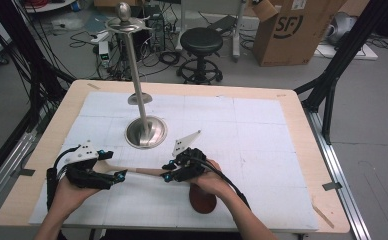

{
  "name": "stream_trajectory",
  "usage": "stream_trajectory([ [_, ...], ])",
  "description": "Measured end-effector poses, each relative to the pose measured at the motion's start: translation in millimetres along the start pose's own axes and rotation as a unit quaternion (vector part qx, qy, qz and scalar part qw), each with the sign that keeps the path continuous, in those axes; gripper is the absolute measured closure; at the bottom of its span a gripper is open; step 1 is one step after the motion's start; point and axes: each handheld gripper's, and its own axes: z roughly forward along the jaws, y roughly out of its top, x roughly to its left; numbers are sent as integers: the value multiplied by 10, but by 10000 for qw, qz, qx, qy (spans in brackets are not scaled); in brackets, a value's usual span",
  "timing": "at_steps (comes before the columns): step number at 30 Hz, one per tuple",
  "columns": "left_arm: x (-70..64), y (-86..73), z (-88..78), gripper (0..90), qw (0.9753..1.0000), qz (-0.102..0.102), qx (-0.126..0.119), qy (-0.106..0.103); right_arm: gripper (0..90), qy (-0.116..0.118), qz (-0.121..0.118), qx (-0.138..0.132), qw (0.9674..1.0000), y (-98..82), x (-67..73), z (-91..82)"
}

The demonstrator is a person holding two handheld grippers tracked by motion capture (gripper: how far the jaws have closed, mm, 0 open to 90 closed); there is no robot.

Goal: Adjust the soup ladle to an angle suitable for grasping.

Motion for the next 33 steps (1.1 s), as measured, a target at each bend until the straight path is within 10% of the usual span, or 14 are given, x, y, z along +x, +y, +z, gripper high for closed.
stream_trajectory([
  [33,-60,-22,153,254,9984,162,345,-409,689,146,-294,-283,9991,347,172,-197],
])
